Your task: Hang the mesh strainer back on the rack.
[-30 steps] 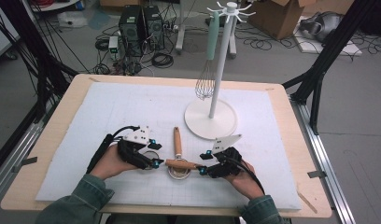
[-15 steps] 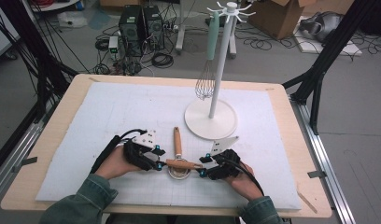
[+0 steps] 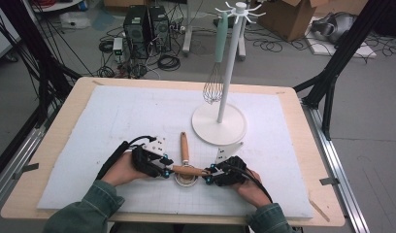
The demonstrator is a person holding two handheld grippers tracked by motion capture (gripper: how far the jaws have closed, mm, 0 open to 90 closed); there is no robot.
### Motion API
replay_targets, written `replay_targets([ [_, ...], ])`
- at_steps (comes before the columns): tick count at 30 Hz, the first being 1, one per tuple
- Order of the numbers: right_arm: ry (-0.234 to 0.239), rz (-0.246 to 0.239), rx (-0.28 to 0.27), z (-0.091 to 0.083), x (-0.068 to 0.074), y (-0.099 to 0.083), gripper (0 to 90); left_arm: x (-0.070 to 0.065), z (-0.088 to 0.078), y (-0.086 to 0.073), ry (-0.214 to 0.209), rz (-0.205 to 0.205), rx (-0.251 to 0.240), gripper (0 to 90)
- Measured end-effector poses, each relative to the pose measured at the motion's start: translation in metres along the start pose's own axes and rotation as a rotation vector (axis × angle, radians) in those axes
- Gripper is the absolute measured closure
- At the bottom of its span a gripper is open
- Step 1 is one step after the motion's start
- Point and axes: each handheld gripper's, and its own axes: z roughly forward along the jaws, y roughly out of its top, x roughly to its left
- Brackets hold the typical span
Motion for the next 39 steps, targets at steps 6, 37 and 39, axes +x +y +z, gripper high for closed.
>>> replay_targets([
  [6,0.019,-0.003,-0.010,-0.002,0.001,0.001,69.9,0.000,0.001,0.000,0.000,-0.003,-0.001,63.0],
  [37,0.036,-0.074,-0.100,-0.024,0.008,0.036,71.0,-0.001,-0.002,0.006,0.011,-0.002,-0.016,64.0],
  [39,0.029,-0.080,-0.110,-0.025,0.008,0.039,71.0,-0.001,-0.003,0.006,0.015,-0.003,-0.024,64.5],
])
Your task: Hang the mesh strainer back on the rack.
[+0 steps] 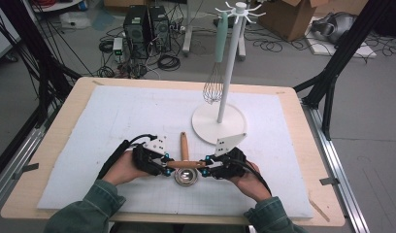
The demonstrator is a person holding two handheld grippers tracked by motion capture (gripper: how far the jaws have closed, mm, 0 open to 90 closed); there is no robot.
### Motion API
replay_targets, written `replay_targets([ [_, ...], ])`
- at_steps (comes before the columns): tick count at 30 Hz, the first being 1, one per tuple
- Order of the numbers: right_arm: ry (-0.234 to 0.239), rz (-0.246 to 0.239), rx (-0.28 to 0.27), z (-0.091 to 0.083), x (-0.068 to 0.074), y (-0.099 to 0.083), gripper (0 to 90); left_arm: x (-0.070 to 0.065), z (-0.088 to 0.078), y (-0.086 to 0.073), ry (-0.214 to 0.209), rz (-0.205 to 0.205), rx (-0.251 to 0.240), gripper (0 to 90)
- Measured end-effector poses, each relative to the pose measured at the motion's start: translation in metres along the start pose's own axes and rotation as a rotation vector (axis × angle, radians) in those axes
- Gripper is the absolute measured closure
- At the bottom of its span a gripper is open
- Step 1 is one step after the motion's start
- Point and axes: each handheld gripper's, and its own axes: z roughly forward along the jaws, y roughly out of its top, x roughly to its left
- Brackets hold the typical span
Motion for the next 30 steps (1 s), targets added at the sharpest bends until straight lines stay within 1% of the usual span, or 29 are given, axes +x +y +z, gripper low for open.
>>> replay_targets([
  [1,-0.002,0.003,-0.002,-0.001,0.000,0.001,71.0,0.000,-0.002,0.001,0.002,0.004,0.009,64.7],
  [3,-0.015,-0.003,-0.020,-0.001,-0.001,0.005,70.5,-0.001,-0.003,0.000,0.018,0.003,-0.005,65.4],
  [5,-0.023,0.002,-0.033,-0.001,-0.001,0.008,69.2,-0.001,-0.006,0.001,0.021,0.006,-0.001,66.0],
  [7,-0.030,0.019,-0.047,-0.001,-0.001,0.011,67.6,-0.002,-0.006,0.001,0.032,0.007,-0.011,66.6],
  [9,-0.045,0.028,-0.063,-0.001,-0.002,0.013,66.6,-0.002,-0.007,0.001,0.032,0.006,-0.014,67.0],
  [12,-0.056,0.054,-0.072,-0.001,-0.003,0.015,63.6,-0.002,-0.008,0.001,0.030,0.009,-0.020,67.7],
  [13,-0.064,0.052,-0.073,0.000,-0.004,0.015,62.8,-0.002,-0.008,0.002,0.028,0.010,-0.021,68.0],
  [14,-0.062,0.065,-0.074,0.000,-0.004,0.015,61.8,-0.002,-0.009,0.002,0.027,0.008,-0.025,68.0],
  [15,-0.070,0.068,-0.077,0.000,-0.004,0.015,60.0,-0.002,-0.009,0.002,0.025,0.006,-0.029,68.2],
  [18,-0.075,0.096,-0.090,-0.001,-0.005,0.015,58.3,-0.002,-0.010,0.002,0.037,0.005,-0.034,68.3],
  [20,-0.082,0.104,-0.104,0.000,-0.006,0.016,57.3,-0.002,-0.012,0.002,0.040,-0.007,-0.047,68.4],
  [21,-0.082,0.114,-0.108,0.000,-0.006,0.017,56.5,-0.001,-0.013,0.003,0.043,-0.003,-0.050,68.4],
  [24,-0.089,0.132,-0.113,0.001,-0.007,0.017,56.9,-0.001,-0.016,0.002,0.051,-0.010,-0.055,68.6],
  [30,-0.093,0.152,-0.109,0.001,-0.010,0.016,57.5,-0.002,-0.018,0.002,0.056,-0.006,-0.068,68.9],
])
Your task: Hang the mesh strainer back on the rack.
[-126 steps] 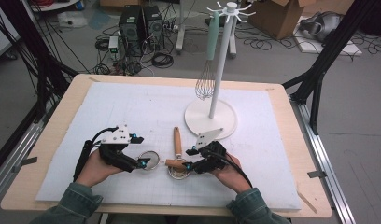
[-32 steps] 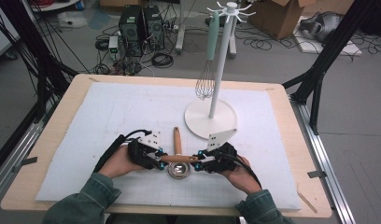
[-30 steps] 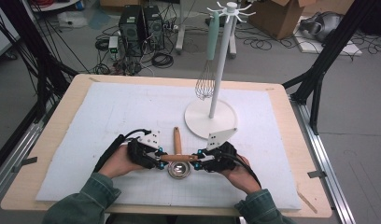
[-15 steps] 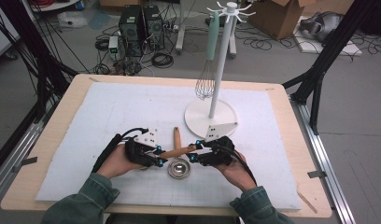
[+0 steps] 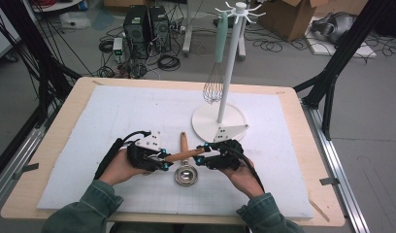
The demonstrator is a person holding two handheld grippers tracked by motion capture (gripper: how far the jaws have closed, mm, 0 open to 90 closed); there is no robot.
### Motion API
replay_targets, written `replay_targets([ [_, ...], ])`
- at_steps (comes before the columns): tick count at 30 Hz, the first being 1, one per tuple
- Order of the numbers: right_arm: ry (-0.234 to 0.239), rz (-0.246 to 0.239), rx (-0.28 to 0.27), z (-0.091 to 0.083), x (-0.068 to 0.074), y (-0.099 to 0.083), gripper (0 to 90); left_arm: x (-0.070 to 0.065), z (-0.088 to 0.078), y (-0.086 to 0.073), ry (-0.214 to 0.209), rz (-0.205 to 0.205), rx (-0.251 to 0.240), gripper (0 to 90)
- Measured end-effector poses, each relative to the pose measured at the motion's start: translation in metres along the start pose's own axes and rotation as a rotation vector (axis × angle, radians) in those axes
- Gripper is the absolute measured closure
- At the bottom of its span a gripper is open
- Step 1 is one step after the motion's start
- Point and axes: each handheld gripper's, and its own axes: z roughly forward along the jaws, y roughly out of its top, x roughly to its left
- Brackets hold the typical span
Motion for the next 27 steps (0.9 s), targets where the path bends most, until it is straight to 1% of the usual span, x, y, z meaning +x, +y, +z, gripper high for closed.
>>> replay_targets([
  [3,0.000,0.000,0.002,-0.001,-0.001,0.000,58.2,0.001,0.000,-0.001,0.002,-0.003,0.002,69.0],
  [7,0.000,0.016,-0.002,-0.002,-0.002,-0.001,58.9,0.001,-0.001,-0.001,0.012,-0.007,-0.005,69.0],
  [8,-0.002,0.019,-0.003,-0.002,-0.001,0.000,58.5,0.001,-0.002,-0.001,0.008,-0.006,-0.004,69.0],
  [9,0.001,0.019,-0.006,-0.002,-0.002,0.000,58.5,0.001,-0.002,-0.001,0.010,-0.011,-0.011,69.0],
  [14,-0.023,0.037,-0.001,-0.004,-0.004,-0.001,56.7,0.001,-0.006,-0.001,0.014,-0.008,-0.019,69.1],
  [16,-0.022,0.036,0.002,-0.003,-0.004,-0.001,56.6,0.001,-0.006,-0.001,0.011,-0.007,-0.023,69.1],
  [18,-0.016,0.034,0.005,-0.002,-0.003,-0.001,56.8,0.001,-0.005,-0.001,0.016,-0.016,-0.022,69.1],
  [21,-0.001,0.038,-0.008,0.001,-0.001,0.001,57.3,0.001,-0.004,0.000,0.036,-0.029,-0.024,69.1],
  [23,0.008,0.036,-0.010,0.003,0.002,0.003,57.6,0.002,-0.003,0.000,0.042,-0.044,-0.032,69.1],
  [26,0.002,0.028,-0.017,0.005,0.003,0.007,57.7,0.002,-0.002,0.000,0.052,-0.050,-0.036,69.1],
  [27,0.006,0.033,-0.019,0.007,0.004,0.009,57.7,0.002,-0.002,0.000,0.052,-0.050,-0.039,69.1],
])
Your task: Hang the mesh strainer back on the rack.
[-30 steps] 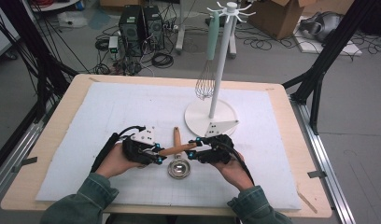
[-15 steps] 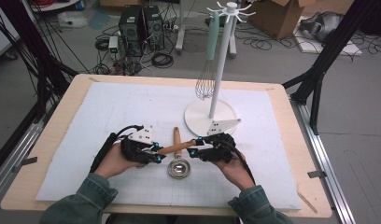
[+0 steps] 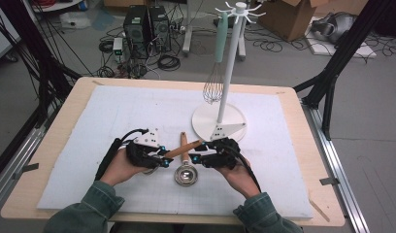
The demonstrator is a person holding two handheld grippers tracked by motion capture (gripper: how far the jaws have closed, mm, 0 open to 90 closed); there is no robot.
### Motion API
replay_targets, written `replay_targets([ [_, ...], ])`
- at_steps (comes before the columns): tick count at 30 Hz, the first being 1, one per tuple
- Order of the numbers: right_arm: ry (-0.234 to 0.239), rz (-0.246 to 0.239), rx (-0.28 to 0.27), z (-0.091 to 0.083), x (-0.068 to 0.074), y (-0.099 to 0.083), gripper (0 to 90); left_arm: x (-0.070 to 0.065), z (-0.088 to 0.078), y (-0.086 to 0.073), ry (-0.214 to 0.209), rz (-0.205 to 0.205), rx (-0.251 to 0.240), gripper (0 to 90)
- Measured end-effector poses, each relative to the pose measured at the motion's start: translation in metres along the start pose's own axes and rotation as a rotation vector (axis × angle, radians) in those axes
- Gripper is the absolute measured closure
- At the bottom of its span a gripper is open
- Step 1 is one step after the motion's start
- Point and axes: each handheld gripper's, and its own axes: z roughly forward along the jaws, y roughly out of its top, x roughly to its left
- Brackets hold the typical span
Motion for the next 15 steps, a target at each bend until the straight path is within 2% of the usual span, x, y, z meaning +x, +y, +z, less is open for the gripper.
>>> replay_targets([
  [7,-0.006,0.005,-0.014,0.012,0.005,0.014,54.8,-0.001,0.000,0.002,0.031,-0.013,0.015,69.2],
  [15,-0.048,0.056,-0.037,0.024,0.005,0.022,52.9,-0.002,0.004,0.005,0.064,-0.023,0.015,69.3],
])
